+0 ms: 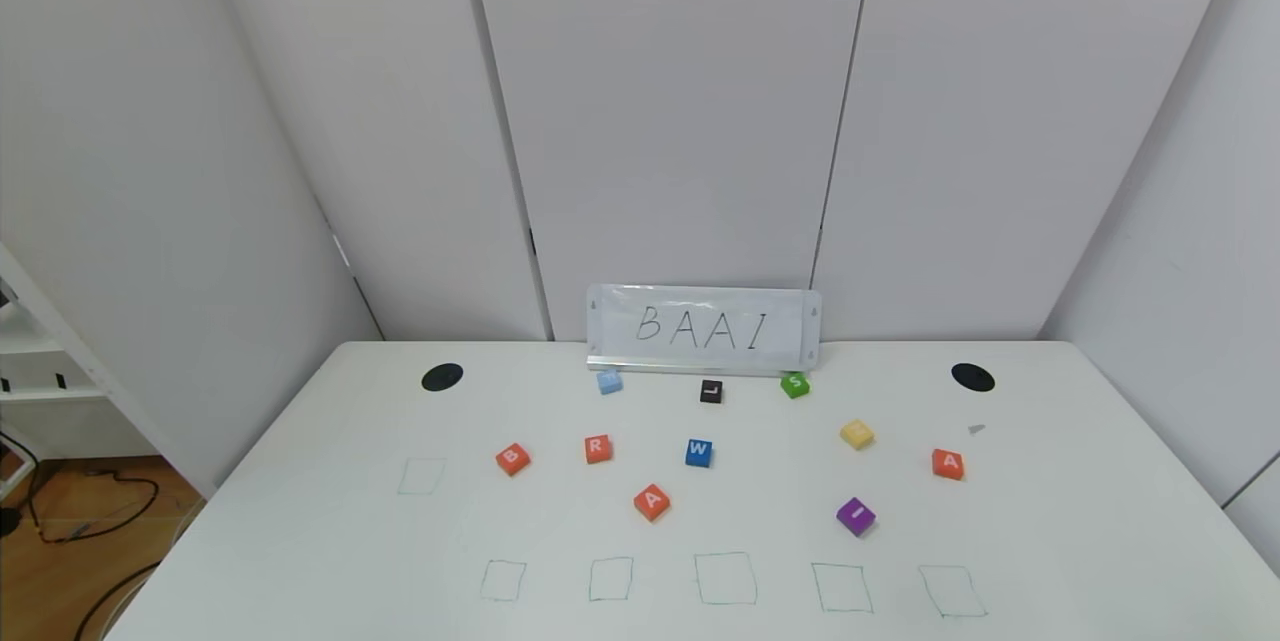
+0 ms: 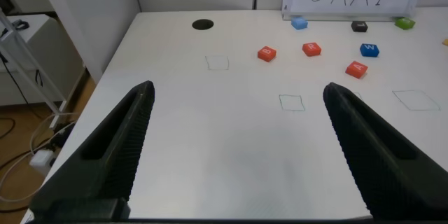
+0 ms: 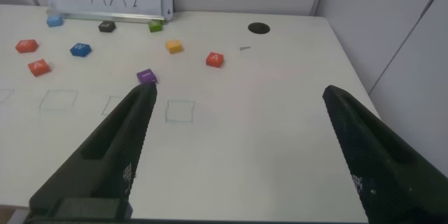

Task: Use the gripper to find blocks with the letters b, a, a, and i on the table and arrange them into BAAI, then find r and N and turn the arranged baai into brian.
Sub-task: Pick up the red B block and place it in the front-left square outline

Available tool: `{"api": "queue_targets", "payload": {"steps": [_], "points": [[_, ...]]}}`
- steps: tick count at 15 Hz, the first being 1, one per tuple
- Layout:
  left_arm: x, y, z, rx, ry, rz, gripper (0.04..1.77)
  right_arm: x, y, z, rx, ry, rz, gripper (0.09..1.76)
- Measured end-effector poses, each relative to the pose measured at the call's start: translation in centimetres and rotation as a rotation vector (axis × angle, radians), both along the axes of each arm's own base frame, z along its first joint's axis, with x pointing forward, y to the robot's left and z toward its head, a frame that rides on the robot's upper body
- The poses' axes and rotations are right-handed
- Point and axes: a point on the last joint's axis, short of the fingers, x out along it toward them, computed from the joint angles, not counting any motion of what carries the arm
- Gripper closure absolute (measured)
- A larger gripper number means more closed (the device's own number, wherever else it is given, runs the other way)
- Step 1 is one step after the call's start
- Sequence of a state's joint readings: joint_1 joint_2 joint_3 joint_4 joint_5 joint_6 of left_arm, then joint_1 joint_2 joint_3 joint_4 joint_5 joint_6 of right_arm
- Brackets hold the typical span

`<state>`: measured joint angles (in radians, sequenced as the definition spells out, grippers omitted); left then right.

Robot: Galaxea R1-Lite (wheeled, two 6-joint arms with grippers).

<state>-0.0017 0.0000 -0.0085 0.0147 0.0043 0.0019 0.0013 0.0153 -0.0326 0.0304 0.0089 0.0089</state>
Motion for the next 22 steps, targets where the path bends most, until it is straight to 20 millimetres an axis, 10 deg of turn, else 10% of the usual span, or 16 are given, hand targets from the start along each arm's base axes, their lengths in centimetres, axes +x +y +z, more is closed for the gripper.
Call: {"api": "queue_targets", "payload": {"steps": [11, 22], "points": [[0.2, 0.0, 7.1, 0.009, 0.001, -0.035, 0.09, 2.0, 0.0, 9.9, -0.007, 0.077, -0.005, 0.14], [9.0, -0.2, 16.5, 0.009, 0.18, -0.043, 0.09, 11.2, 0.0, 16.0, -0.047, 0.276, 0.012, 0.14]]}}
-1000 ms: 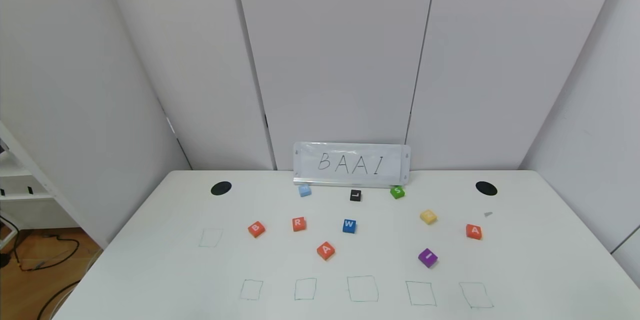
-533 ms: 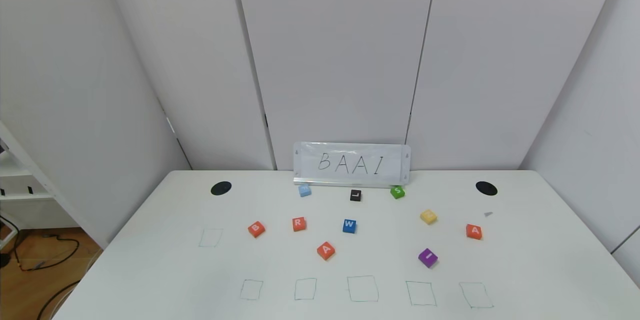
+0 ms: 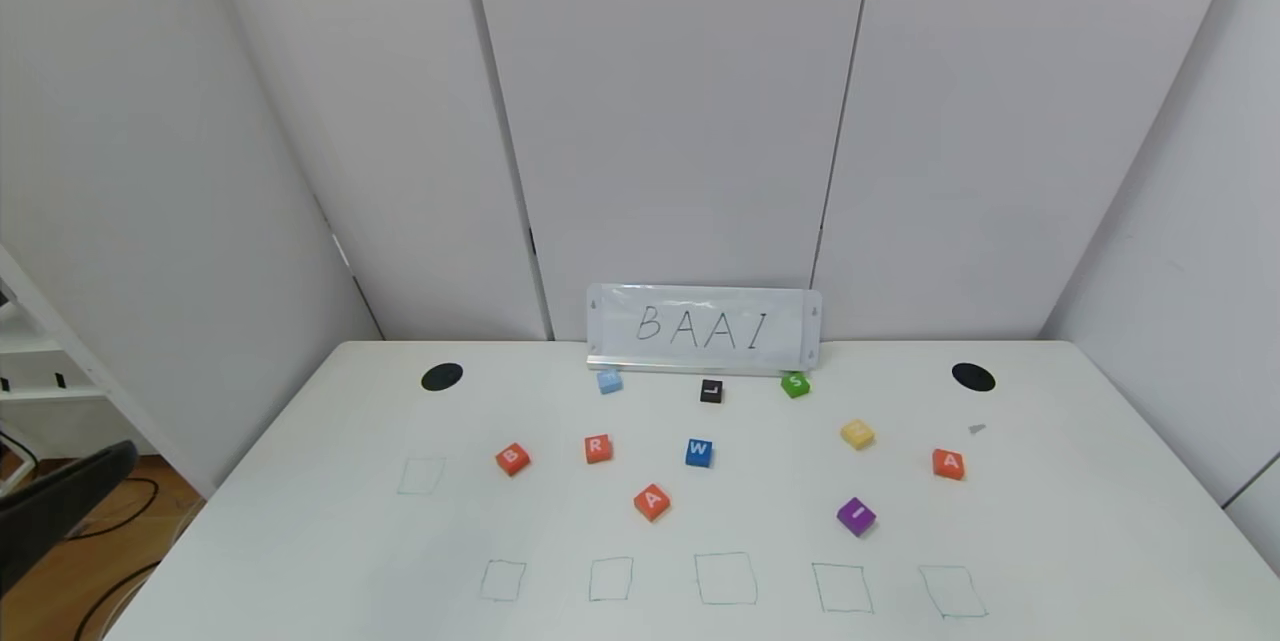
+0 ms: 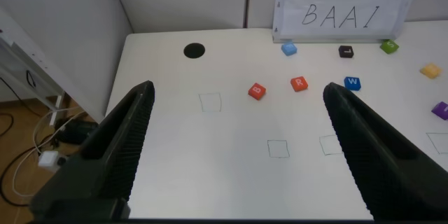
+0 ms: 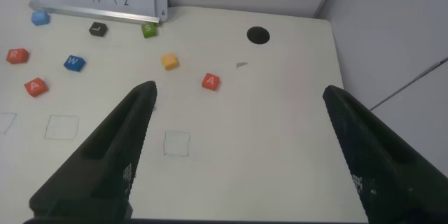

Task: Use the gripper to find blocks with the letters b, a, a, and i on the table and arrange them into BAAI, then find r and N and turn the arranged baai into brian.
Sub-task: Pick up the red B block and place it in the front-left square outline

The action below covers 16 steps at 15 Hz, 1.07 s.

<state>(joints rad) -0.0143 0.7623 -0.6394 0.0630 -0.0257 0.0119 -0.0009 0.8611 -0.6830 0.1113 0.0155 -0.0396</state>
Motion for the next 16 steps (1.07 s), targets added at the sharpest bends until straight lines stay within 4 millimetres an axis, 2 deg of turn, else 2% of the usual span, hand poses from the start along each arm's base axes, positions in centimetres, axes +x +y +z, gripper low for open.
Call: {"api": "queue_targets", "payload": {"steps": [2, 5, 8, 13, 16], "points": [[2.9, 0.0, 1.0, 0.001, 0.054, 0.003, 0.09, 2.6, 0.0, 0.8, 0.002, 0.046, 0.0, 0.14], [6.8, -0.1, 1.8, 0.005, 0.123, 0.012, 0.09, 6.8, 0.0, 0.9, 0.005, 0.128, -0.001, 0.14], [10.5, -0.3, 1.1, 0.006, 0.216, 0.006, 0.09, 10.7, 0.0, 0.5, 0.034, 0.198, -0.013, 0.14], [14.5, -1.0, -0.5, 0.014, 0.473, -0.012, 0.09, 16.0, 0.7, -0.8, 0.088, 0.358, -0.063, 0.14], [16.6, -1.3, -0.7, -0.041, 0.562, 0.015, 0.09, 17.5, 1.6, -1.8, 0.093, 0.406, -0.098, 0.14]]}}
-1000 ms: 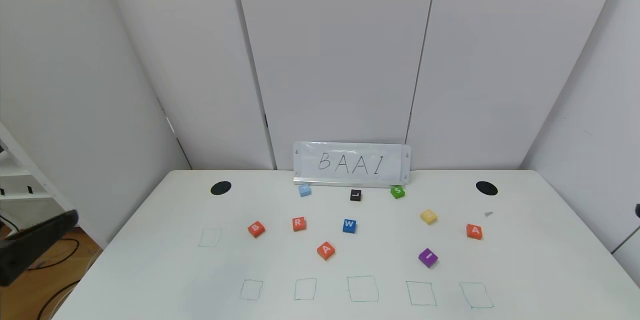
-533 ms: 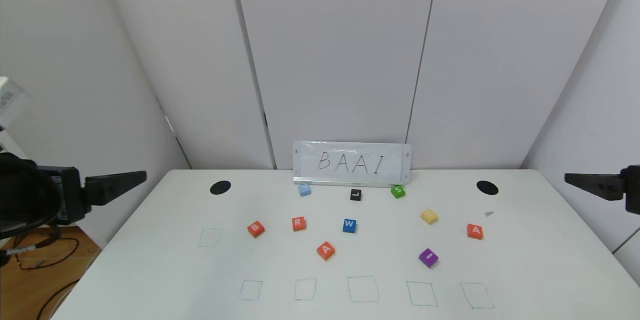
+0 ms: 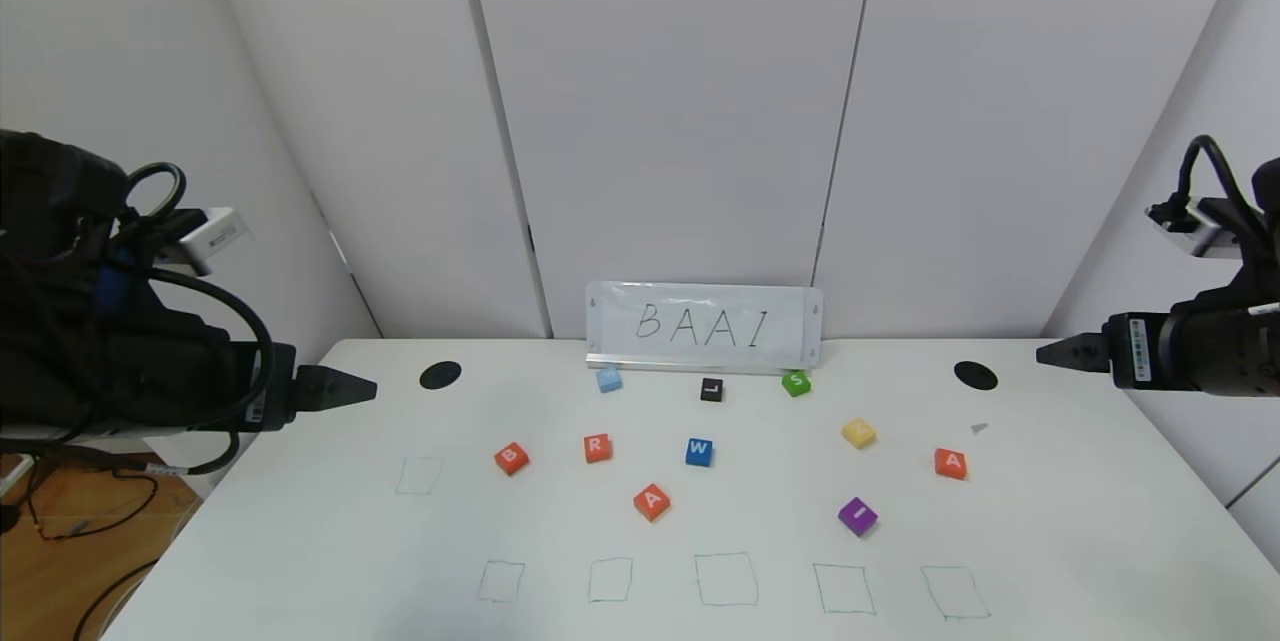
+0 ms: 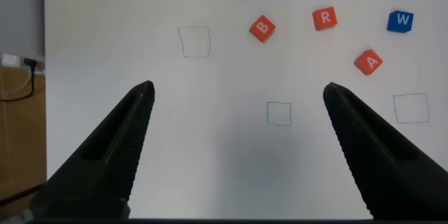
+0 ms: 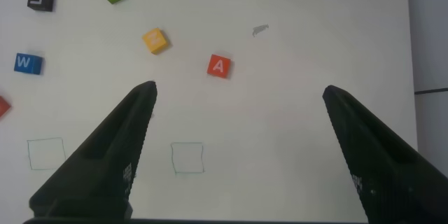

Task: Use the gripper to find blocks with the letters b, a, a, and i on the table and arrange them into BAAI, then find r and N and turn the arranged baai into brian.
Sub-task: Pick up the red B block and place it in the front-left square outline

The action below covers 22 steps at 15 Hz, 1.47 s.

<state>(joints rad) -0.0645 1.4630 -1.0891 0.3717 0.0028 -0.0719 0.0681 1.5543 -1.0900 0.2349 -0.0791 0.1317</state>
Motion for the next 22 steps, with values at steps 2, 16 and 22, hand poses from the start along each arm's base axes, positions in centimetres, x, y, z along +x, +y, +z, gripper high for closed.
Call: {"api": "queue_targets", "payload": {"steps": [2, 16, 22], "points": [[1.1, -0.3, -0.2, 0.005, 0.033, 0.034, 0.09, 0.0, 0.9, -0.4, -0.018, 0.019, -0.003, 0.14], [2.7, -1.2, -1.5, -0.089, 0.213, 0.21, 0.09, -1.9, 3.5, -0.8, -0.03, 0.013, 0.024, 0.14], [4.3, -3.0, -0.2, -0.211, 0.272, 0.333, 0.09, -2.5, 3.6, -0.3, -0.024, -0.004, 0.039, 0.14]]}}
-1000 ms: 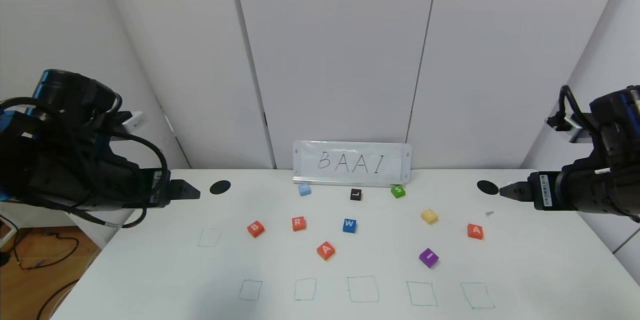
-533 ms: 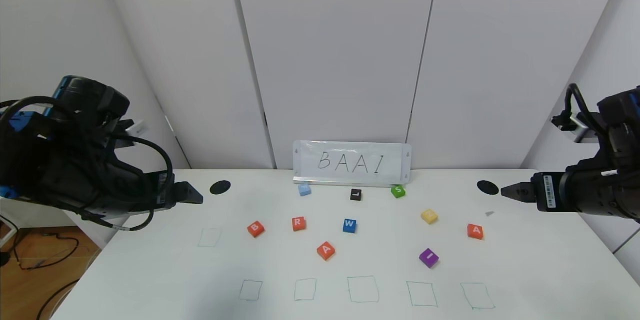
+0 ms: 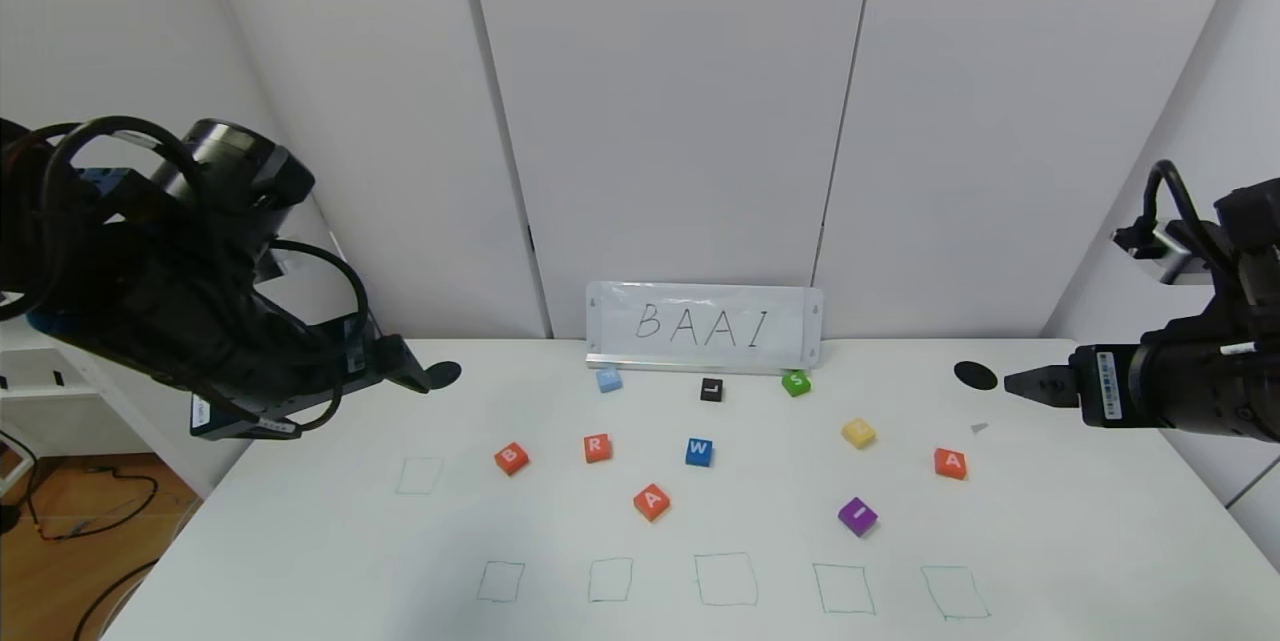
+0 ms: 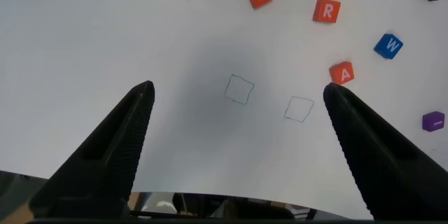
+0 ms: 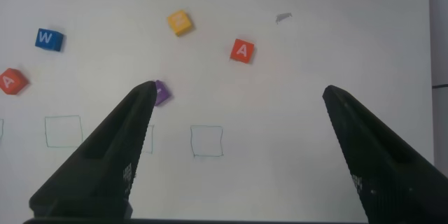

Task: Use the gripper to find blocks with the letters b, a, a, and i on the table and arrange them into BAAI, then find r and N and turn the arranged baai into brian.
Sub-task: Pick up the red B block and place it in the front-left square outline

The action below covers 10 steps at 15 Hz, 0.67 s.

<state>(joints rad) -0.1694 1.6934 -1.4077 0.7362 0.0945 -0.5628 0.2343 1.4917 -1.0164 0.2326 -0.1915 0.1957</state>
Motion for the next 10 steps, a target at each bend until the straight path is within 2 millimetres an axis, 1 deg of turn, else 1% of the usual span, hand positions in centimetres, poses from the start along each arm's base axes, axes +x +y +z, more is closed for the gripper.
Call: {"api": "queue_targets", "payload": {"steps": [5, 10], "points": [[2.8, -1.5, -1.4, -0.014, 0.058, 0.053, 0.09, -0.7, 0.2, 0.1, -0.004, -0.007, 0.016, 0.14], [6.5, -3.0, -3.0, -0.06, 0.119, 0.145, 0.09, -1.0, 0.3, 0.4, -0.004, -0.019, 0.025, 0.14]]}}
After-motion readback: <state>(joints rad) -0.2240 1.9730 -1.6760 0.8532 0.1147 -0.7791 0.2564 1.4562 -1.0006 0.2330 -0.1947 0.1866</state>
